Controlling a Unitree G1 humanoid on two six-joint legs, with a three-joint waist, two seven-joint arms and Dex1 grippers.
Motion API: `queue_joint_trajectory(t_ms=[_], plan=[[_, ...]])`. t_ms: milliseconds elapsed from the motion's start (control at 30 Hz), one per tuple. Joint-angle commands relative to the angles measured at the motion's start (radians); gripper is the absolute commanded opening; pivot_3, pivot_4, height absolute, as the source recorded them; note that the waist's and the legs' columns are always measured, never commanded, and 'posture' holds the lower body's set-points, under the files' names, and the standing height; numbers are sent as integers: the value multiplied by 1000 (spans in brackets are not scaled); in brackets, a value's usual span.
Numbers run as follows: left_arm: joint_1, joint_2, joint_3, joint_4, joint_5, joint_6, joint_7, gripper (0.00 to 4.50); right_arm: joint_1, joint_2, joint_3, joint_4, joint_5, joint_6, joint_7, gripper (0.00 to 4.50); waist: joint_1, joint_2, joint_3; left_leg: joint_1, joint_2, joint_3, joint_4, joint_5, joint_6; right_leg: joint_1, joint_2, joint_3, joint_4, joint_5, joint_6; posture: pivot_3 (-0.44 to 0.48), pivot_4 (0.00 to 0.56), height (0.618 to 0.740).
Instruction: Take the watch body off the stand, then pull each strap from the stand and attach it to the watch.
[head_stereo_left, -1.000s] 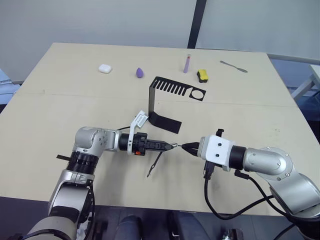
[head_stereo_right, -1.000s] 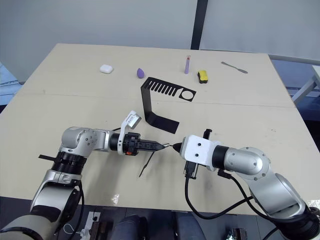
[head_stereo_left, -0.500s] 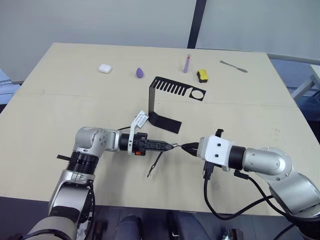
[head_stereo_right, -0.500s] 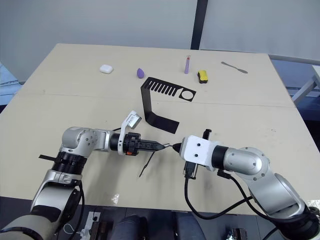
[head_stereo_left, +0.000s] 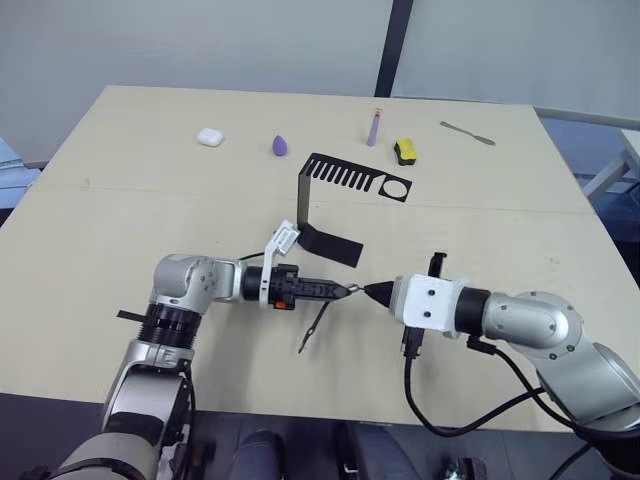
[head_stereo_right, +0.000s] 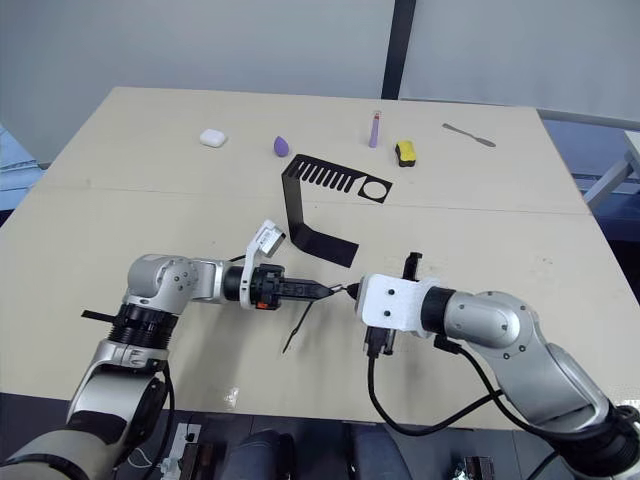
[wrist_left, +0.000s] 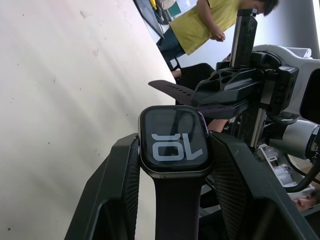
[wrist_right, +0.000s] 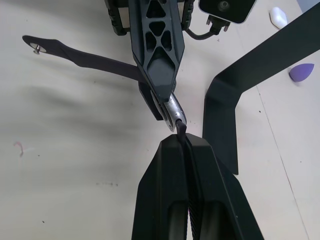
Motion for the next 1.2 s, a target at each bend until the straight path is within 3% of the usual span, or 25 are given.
queue_joint_trajectory(t_ms=[33,1200], plan=[[-28,-13,9,-39,-35,8,-1,1579,-32,2,10,-32,-22,-22,11,0,-1,0,0,0,0,0,0,0,0,0,0,0,0,0,0,0,150,740],[-24,-62,48,-141,-70,80,47,1579,-77,10,45,14,-80,-27,58,0,0,0,0,0,0,0,0,0,0,0,0,0,1,0,-1,0,150,740]])
